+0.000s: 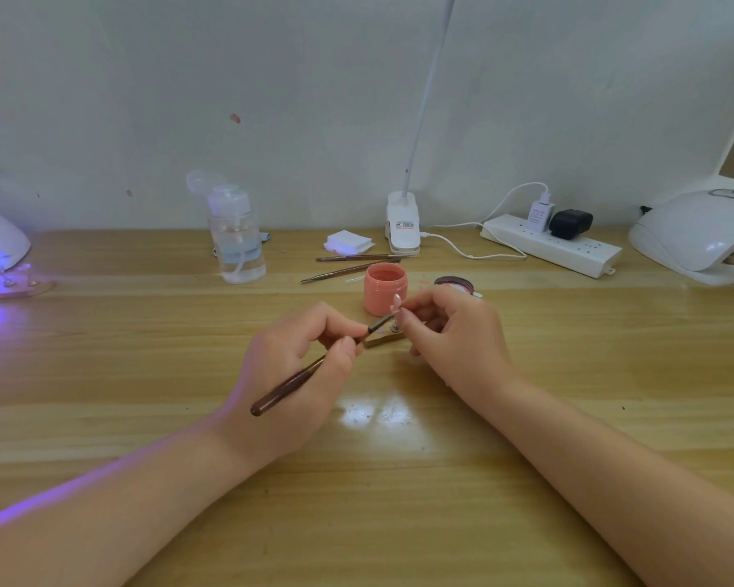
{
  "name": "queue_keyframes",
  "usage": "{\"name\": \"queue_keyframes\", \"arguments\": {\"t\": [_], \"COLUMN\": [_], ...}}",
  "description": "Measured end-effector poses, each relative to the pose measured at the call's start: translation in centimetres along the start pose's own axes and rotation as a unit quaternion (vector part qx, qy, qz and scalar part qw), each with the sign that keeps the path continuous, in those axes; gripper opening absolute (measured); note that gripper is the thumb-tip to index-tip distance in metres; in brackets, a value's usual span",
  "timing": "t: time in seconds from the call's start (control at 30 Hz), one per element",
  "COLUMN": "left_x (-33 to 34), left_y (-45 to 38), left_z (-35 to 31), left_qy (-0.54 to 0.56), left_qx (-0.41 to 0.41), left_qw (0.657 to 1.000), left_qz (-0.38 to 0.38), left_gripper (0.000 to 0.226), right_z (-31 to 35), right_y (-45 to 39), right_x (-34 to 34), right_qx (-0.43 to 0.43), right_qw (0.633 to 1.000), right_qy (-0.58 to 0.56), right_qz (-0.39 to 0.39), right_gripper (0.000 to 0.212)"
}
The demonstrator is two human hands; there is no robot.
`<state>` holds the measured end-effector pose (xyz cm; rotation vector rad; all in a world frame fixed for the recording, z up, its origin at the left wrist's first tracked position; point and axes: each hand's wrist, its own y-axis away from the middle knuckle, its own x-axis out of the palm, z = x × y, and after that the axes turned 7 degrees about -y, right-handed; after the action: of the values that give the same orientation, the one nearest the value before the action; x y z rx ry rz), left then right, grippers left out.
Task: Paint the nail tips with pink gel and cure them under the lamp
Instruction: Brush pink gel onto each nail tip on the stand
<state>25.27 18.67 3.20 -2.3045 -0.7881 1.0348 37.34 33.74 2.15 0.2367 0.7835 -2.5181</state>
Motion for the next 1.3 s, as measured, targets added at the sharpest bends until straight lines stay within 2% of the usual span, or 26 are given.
{"name": "queue_keyframes", "arguments": {"t": [0.17, 0.3, 0.5, 0.63, 0.77, 0.93, 1.07, 1.2, 1.3], "left_x": [0.2, -0.2, -0.7, -1.4, -0.2, 2.2, 3.1, 3.0, 2.1], "left_y": [-0.2, -0.2, -5.2, -10.5, -14.6, -16.2, -15.9, -15.9, -16.1], "left_z": [0.0, -0.1, -0.7, -0.8, -1.1, -0.3, 0.1, 0.9, 1.3], "left_qy": [0.016, 0.038, 0.052, -0.011, -0.101, -0.147, -0.176, -0.14, -0.049], "left_qx": [-0.042, -0.027, -0.162, -0.209, -0.212, -0.239, -0.249, -0.283, -0.325], "left_qw": [0.999, 0.999, 0.982, 0.978, 0.97, 0.948, 0.932, 0.93, 0.939], "left_qz": [0.002, -0.005, -0.077, -0.013, 0.068, 0.15, 0.195, 0.185, 0.105], "left_gripper": [0.018, 0.013, 0.012, 0.016, 0.015, 0.023, 0.011, 0.013, 0.012], "right_z": [0.0, -0.1, -0.1, -0.2, -0.5, -0.6, -0.5, -0.5, -0.5], "right_y": [0.1, 0.0, -0.1, -0.2, -0.1, -0.2, -0.1, -0.1, -0.1], "right_x": [0.0, -0.1, 0.1, 0.1, 0.3, 0.3, 0.3, 0.4, 0.4], "right_qx": [-0.002, 0.002, 0.0, 0.004, 0.002, 0.006, 0.003, 0.001, 0.004], "right_qw": [1.0, 1.0, 1.0, 1.0, 1.0, 1.0, 1.0, 1.0, 1.0], "right_qy": [-0.008, -0.013, 0.001, -0.007, -0.011, -0.013, -0.008, -0.003, -0.004], "right_qz": [0.005, 0.003, 0.008, 0.003, -0.007, -0.006, 0.003, 0.002, 0.001], "right_gripper": [0.007, 0.007, 0.009, 0.007, 0.006, 0.006, 0.006, 0.006, 0.006]}}
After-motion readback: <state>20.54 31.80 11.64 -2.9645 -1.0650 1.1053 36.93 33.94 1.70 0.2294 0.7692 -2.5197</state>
